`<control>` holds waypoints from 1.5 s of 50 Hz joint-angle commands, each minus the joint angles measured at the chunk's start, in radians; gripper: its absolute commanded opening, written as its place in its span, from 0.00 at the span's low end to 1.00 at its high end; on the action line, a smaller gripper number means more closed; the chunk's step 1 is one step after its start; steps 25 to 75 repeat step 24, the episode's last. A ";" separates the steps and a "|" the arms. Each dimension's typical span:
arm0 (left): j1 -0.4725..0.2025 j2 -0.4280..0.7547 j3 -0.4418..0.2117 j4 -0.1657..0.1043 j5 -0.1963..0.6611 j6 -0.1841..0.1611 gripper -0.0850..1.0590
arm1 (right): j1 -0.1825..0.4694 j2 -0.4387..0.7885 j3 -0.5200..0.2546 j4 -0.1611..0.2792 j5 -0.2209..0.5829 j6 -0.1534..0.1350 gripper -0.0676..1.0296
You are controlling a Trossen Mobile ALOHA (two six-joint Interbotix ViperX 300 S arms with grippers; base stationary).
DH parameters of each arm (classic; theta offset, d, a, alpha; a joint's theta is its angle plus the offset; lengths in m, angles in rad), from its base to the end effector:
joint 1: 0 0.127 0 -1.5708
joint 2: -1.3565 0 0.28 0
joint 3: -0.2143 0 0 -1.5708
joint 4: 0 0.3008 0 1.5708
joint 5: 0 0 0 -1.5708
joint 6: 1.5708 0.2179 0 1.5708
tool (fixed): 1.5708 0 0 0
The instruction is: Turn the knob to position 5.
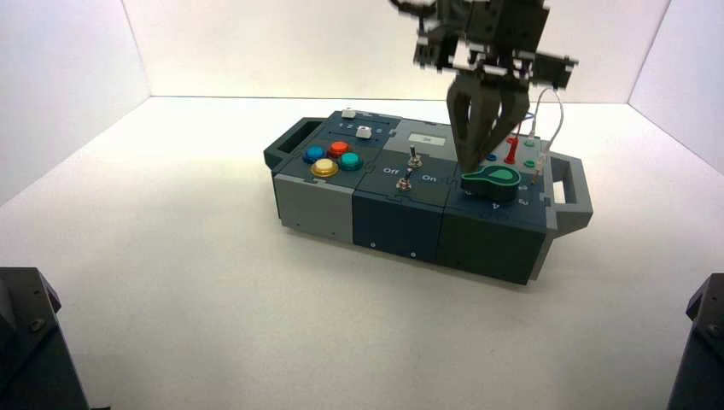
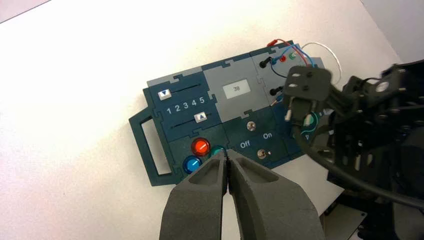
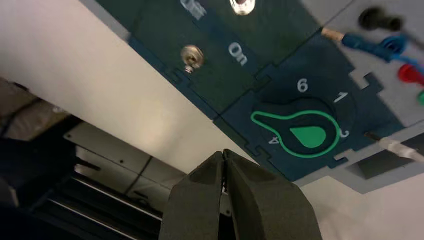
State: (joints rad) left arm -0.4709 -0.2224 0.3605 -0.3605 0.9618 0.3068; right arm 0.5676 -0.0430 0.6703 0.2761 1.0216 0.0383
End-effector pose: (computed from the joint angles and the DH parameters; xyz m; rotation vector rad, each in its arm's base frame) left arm 0.3244 -0.2359 0.1828 0.1777 1.0558 -0.7403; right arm 0.2075 0.1924 0.0148 -0.1411 1.6880 0.4564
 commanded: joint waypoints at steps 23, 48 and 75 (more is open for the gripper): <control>-0.002 -0.026 -0.023 -0.008 -0.006 -0.005 0.07 | 0.008 -0.146 -0.029 -0.006 -0.014 0.005 0.04; -0.002 -0.026 -0.023 -0.008 -0.005 -0.005 0.07 | 0.006 -0.146 -0.029 -0.006 -0.015 0.005 0.04; -0.002 -0.026 -0.023 -0.008 -0.005 -0.005 0.07 | 0.006 -0.146 -0.029 -0.006 -0.015 0.005 0.04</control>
